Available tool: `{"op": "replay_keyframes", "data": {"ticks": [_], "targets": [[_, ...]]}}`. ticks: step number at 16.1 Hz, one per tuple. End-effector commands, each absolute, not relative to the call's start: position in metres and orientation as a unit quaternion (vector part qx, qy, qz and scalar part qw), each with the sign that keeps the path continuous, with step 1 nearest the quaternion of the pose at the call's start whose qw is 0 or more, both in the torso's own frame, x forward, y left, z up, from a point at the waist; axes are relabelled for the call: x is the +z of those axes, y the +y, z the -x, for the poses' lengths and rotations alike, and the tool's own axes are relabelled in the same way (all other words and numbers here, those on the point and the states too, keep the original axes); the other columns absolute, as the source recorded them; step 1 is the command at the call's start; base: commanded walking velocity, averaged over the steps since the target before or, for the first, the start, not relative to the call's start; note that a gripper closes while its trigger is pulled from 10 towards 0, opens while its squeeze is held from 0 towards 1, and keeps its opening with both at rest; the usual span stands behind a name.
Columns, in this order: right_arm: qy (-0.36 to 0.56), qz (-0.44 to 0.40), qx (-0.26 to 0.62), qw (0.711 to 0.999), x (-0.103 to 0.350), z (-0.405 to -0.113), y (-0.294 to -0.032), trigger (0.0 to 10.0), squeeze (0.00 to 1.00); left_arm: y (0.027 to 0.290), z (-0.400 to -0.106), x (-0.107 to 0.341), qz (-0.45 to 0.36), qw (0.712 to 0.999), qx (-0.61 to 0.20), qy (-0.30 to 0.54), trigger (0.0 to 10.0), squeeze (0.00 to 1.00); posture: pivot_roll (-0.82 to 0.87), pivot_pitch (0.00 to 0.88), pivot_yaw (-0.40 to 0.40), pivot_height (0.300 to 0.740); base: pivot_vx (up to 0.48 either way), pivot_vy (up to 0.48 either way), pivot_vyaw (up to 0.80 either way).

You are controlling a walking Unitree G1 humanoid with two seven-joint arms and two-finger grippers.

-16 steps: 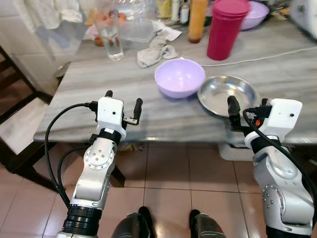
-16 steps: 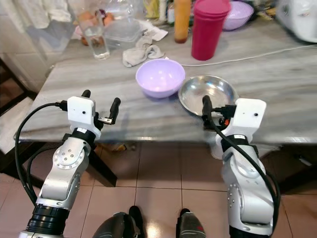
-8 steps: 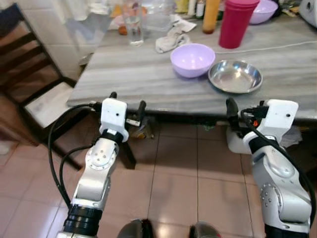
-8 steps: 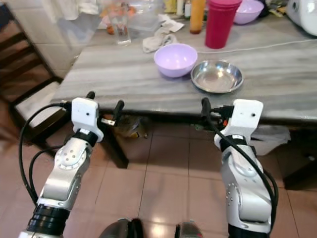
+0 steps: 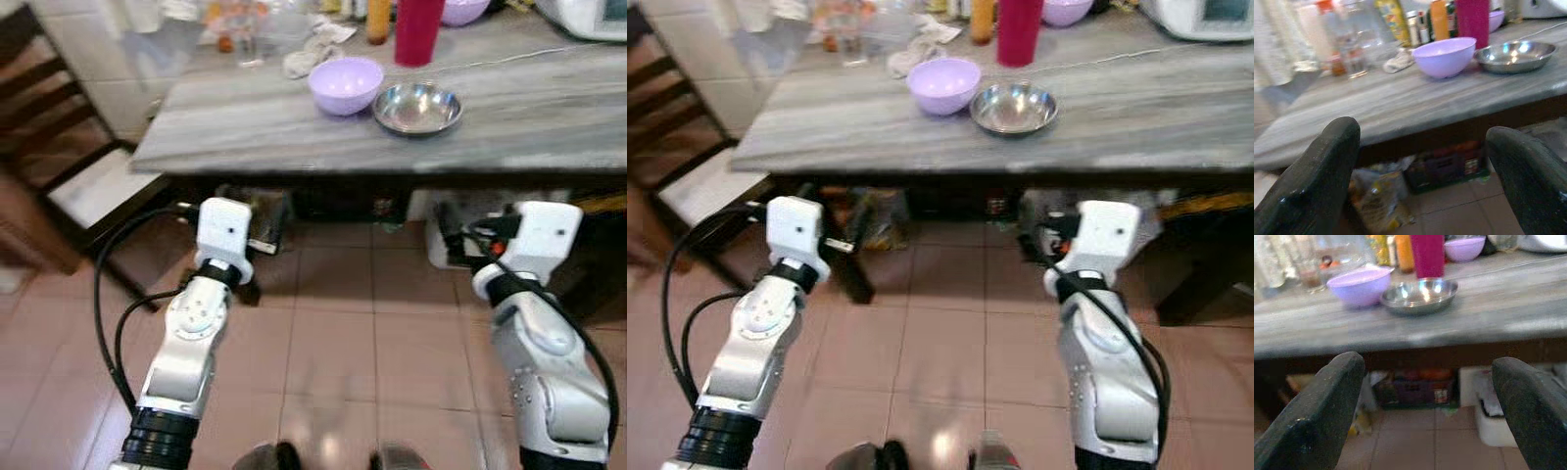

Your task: Setting the table

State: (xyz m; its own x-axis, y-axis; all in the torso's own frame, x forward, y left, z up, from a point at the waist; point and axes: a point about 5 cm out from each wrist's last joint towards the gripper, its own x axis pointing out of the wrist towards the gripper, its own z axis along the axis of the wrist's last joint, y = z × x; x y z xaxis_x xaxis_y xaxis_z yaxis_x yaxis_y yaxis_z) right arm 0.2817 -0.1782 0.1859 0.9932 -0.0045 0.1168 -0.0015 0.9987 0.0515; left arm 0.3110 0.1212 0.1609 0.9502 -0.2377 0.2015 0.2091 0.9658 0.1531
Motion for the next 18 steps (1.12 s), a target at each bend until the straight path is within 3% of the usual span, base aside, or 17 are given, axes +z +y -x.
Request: {"op": "replay_keyframes", "data": {"ticks": [1, 11, 16, 18], "targets": [[-0.049, -0.021, -0.014, 0.998, 0.18, -0.2792, -0.1837, 10.0, 0.0, 0.1177, -0.3099, 0.159, -0.068, 0.984, -0.122, -0.108, 10.0, 0.0, -0.32, 0.177, 0.109, 0.74, -0.262, 0.0, 0.0], [-0.039, -0.032, 0.001, 0.999, 0.177, -0.2773, -0.1825, 10.0, 0.0, 0.1187, -0.3091, 0.1591, -0.025, 0.983, -0.146, -0.109, 10.0, 0.0, -0.32, 0.188, 0.105, 0.74, 0.0, 0.0, 0.0], [-0.04, -0.037, 0.005, 0.999, 0.1775, -0.2754, -0.1822, 10.0, 0.0, 0.1178, -0.3083, 0.1581, -0.021, 0.982, -0.153, -0.106, 10.0, 0.0, -0.32, 0.192, 0.106, 0.74, 0.0, -0.34, 0.0], [-0.038, -0.034, 0.002, 0.999, 0.1772, -0.2755, -0.1841, 10.0, 0.0, 0.1176, -0.3083, 0.1577, -0.02, 0.982, -0.153, -0.105, 10.0, 0.0, -0.32, 0.194, 0.104, 0.74, 0.0, -0.384, -0.78]]}}
